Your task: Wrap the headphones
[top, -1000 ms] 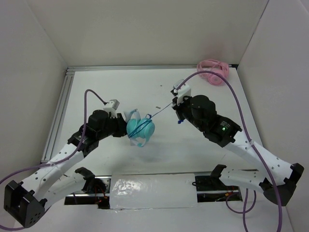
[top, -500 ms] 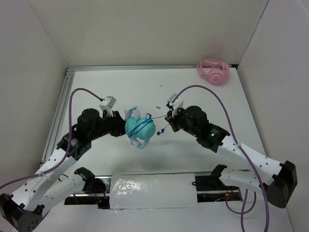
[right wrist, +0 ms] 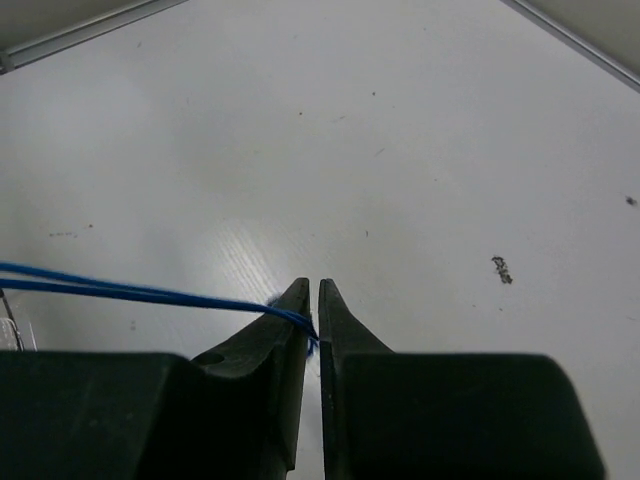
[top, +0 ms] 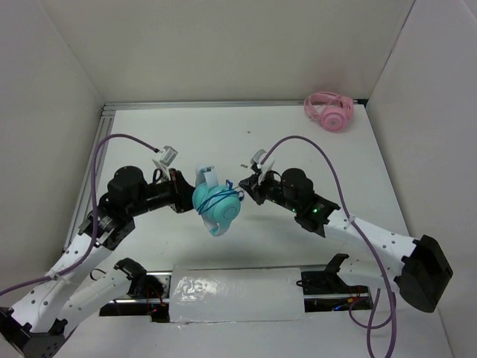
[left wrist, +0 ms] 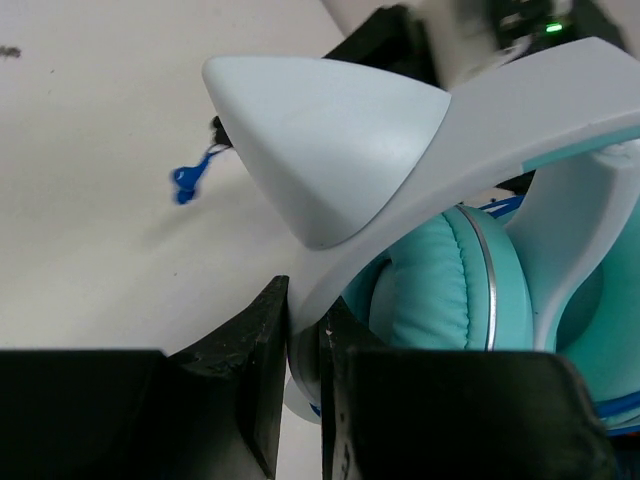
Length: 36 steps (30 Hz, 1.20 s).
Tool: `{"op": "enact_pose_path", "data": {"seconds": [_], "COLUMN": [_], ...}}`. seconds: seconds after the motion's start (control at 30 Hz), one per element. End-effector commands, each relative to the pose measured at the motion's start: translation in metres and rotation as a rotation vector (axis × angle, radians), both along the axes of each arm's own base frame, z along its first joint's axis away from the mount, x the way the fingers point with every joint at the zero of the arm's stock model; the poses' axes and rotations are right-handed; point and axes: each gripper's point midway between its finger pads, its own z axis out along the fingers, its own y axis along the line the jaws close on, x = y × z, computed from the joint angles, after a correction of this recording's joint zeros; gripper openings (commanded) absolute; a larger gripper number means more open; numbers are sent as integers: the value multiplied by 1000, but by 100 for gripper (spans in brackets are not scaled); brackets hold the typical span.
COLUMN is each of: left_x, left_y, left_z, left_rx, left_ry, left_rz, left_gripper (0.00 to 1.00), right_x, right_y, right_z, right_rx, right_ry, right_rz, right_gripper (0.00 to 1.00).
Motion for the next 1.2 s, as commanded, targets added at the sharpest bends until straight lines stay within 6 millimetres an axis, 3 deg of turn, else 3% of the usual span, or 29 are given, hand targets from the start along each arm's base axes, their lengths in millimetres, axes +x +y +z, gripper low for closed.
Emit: {"op": "enact_pose_path", "data": {"seconds": [0.0,0.2,0.37,0.53,0.67,0.8,0.83,0.87,0.93,1.0,1.03,1.07,1.1,1.17], "left_x": [-16,-17,-16,-12,-9,-7,-8,-9,-9,-9,-9,-8,-7,-6], "left_y": [-10,-10,-9,-5,-4,-1,0,1,3,3,3,4,4,4], "left_z": [80,106,112,115,117,117,118,118,117,115,115,116,116,118], "left_rx": [-164,-186,-190,-198,-199,-207,-209,-212,-214,-213,-213,-215,-213,-215], "left_ry": [-171,-199,-192,-168,-152,-135,-136,-138,-130,-124,-126,-126,-123,-121], "left_rz": [-103,-105,-92,-44,-19,10,12,15,28,33,31,38,39,44], "left_gripper": [0,0,0,0,0,0,0,0,0,0,0,0,0,0], "right_x": [3,-3,-7,-27,-27,-17,-13,-5,-4,5,6,11,11,5], "right_y": [21,42,54,63,64,41,33,14,-14,-39,-49,-58,-63,-60], "right_z": [34,34,36,36,33,33,33,38,49,45,59,59,38,43], "right_rx": [120,190,227,257,239,302,326,378,462,518,576,645,518,460], "right_ry": [-136,-170,-183,-181,-137,-69,-48,-31,-24,58,110,210,240,201], "right_rz": [80,172,218,290,224,73,15,-98,-212,-362,-413,-507,-528,-482], "right_gripper": [15,20,26,33,40,50,67,99,100,100,100,100,100,96]}}
